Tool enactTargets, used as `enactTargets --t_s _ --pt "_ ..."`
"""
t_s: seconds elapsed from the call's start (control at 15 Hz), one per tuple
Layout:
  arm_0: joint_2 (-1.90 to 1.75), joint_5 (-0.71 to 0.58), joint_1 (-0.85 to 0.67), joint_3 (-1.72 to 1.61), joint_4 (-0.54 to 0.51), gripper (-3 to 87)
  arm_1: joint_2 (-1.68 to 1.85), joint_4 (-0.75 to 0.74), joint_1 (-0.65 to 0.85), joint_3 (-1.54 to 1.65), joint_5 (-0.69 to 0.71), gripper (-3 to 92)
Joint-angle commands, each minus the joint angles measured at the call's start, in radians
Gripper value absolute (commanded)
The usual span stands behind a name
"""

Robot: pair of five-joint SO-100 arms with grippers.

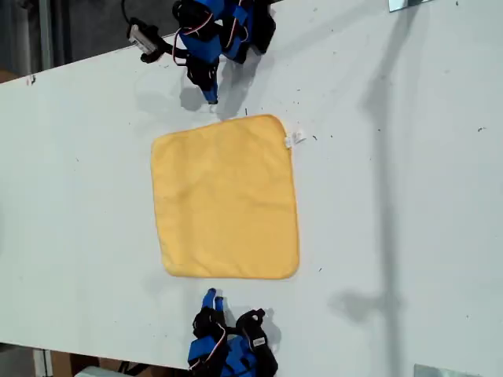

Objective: Grasp corners of a square towel and fold twice.

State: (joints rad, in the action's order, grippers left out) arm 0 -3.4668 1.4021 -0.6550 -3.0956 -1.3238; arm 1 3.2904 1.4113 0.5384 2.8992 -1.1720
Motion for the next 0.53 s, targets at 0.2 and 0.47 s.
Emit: enactTargets --t_s 0.2,0.47 --pt "-0.003 -0.052 0.028 -0.005 0.025 15.6 -0.066 -0.141 -0.114 -0.051 0.095 20.1" --pt "-0.003 -0.028 0.034 -0.009 0.034 14.9 -1.195 -0.250 -0.466 -0.686 0.170 25.6"
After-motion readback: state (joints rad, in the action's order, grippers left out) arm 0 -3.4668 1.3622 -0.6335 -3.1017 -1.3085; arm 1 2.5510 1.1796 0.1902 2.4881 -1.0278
